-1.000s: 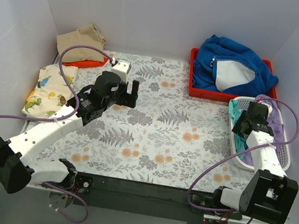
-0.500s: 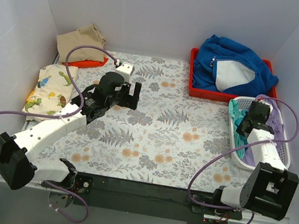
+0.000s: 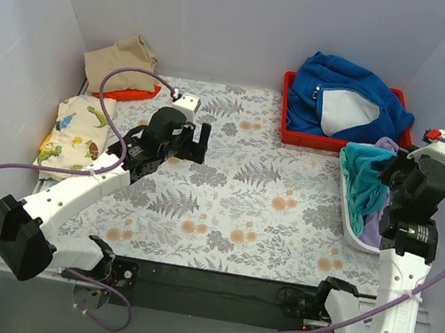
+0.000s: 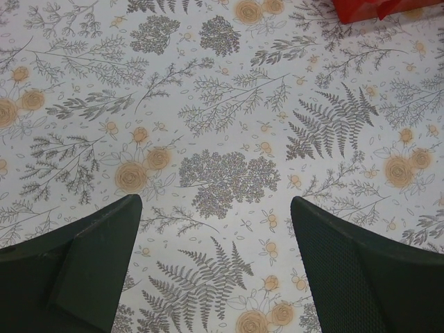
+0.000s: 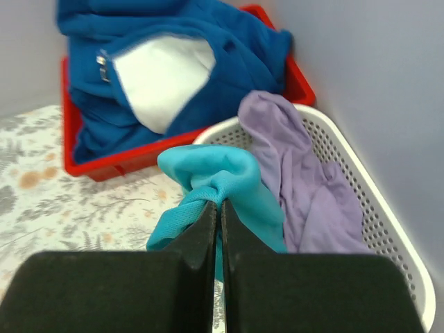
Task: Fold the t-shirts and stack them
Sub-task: Grab the tshirt from the pile, then move the tshirt to the center of the board
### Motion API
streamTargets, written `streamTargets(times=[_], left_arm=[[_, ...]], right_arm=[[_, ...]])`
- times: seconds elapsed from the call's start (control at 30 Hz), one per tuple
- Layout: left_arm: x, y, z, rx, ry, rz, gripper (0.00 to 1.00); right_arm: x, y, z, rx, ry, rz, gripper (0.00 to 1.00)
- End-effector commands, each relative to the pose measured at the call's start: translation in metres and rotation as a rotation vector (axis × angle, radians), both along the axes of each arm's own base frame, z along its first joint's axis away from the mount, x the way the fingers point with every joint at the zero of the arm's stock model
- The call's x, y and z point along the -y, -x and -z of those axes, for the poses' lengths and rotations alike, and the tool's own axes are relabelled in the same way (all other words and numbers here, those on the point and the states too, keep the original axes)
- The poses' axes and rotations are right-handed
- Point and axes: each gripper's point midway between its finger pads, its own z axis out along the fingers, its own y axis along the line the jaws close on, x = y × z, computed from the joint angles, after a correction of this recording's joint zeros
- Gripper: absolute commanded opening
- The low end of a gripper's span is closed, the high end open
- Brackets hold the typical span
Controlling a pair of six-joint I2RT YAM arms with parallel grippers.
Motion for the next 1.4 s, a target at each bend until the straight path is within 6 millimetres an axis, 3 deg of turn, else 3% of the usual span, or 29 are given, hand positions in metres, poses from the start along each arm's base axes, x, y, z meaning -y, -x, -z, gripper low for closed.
streamTargets(times=[0.0,0.1,0.13,0.2,0.37,0.4,0.7,0.9,1.0,1.07,1.13,1.17,1.27,1.37], left_arm=[[0.000,-0.001,-0.010,0.013,0.015,-0.013,0.88],[-0.001,0.000,-0.012,0.016,0.035,-0.030,0.88],[-0.002,0.001,-0.014,0.018,0.040,-0.035,0.88],[-0.005,0.001,-0.017,0.023,0.060,-0.065,0.88],[-0.013,0.002,-0.018,0.031,0.072,-0.113,0.88],[-0.014,0.004,-0.018,0.028,0.080,-0.116,0.88],[-0.026,0.014,-0.039,0.076,0.171,-0.180,0.88],[-0.032,0.020,-0.046,0.096,0.205,-0.204,0.88],[-0.022,0.024,-0.042,0.086,0.219,-0.137,0.88],[0.005,0.035,-0.035,0.042,0.241,0.028,0.88],[0.018,0.039,-0.015,-0.029,0.240,0.085,0.87],[0.033,0.049,-0.005,-0.086,0.261,0.171,0.85],[0.054,0.065,0.028,-0.221,0.296,0.274,0.73],[0.066,0.076,0.044,-0.271,0.371,0.320,0.72]], right_arm=[[-0.024,0.010,-0.081,0.182,0.039,-0.138,0.01],[-0.048,0.018,-0.110,0.238,0.036,-0.266,0.01],[-0.054,0.024,-0.132,0.285,0.045,-0.300,0.01],[-0.079,0.032,-0.156,0.325,0.039,-0.437,0.01],[-0.137,0.050,-0.180,0.340,-0.038,-0.786,0.01],[-0.149,0.056,-0.180,0.338,-0.055,-0.864,0.01],[-0.192,0.095,-0.172,0.288,-0.197,-1.206,0.01],[-0.207,0.119,-0.169,0.286,-0.258,-1.371,0.01],[-0.212,0.114,-0.149,0.221,-0.343,-1.408,0.01],[-0.210,0.098,-0.117,0.161,-0.405,-1.376,0.01],[-0.206,0.077,-0.087,0.114,-0.446,-1.301,0.01],[-0.203,0.066,-0.058,0.072,-0.464,-1.264,0.01],[-0.193,0.034,0.002,-0.024,-0.462,-1.127,0.01],[-0.189,0.012,0.031,-0.084,-0.430,-1.034,0.01]])
